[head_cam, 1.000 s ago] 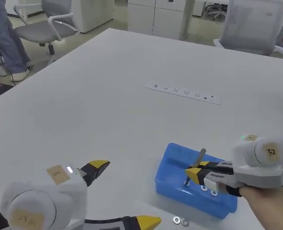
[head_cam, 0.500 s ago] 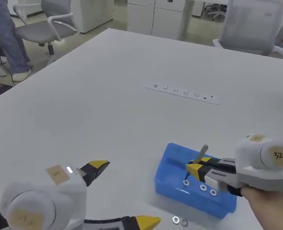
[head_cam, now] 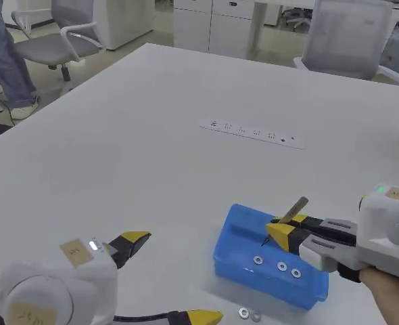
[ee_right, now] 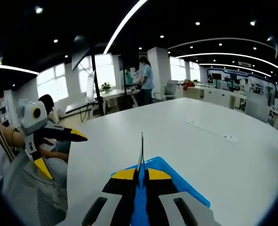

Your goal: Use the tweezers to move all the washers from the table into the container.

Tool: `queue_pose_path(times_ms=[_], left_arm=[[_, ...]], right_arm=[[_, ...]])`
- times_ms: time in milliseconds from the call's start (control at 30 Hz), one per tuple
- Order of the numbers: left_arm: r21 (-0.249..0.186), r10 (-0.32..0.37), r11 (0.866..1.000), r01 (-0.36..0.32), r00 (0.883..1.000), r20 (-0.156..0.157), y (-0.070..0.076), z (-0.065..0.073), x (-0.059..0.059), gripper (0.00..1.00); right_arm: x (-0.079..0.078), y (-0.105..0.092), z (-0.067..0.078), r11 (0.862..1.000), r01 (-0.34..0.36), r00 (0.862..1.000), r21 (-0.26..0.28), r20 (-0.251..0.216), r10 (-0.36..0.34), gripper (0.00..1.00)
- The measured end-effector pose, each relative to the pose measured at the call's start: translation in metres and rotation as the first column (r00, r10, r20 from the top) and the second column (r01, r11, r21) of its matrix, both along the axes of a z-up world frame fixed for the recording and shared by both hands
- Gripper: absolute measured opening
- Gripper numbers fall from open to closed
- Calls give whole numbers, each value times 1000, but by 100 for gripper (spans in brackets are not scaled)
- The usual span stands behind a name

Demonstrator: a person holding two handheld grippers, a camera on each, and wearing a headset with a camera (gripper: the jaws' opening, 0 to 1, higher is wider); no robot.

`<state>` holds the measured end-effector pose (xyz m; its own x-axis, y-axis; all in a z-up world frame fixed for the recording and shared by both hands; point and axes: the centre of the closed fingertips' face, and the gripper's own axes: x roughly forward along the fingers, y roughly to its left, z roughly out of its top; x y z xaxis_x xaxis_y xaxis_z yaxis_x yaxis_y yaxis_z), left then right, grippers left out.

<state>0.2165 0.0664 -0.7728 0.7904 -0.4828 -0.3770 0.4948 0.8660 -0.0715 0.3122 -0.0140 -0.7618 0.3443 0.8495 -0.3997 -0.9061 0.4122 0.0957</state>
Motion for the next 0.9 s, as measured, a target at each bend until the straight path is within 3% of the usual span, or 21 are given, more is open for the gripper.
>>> queue_pose_path(times_ms=[467, 600, 900], left_arm=[[2, 1, 1000, -1, 1000, 0, 0, 1, 0, 88], [-1, 4, 1000, -4, 1000, 3, 0, 2, 0, 88], [-4, 10, 1000, -10, 1000, 9, 2, 3, 1, 88]], right_arm=[[-29, 3, 16, 998, -20, 999, 67, -32, 23, 3], [-39, 7, 11, 996, -43, 997, 74, -59, 48, 3], [-54, 12, -19, 996, -66, 985, 61, -154, 75, 4]])
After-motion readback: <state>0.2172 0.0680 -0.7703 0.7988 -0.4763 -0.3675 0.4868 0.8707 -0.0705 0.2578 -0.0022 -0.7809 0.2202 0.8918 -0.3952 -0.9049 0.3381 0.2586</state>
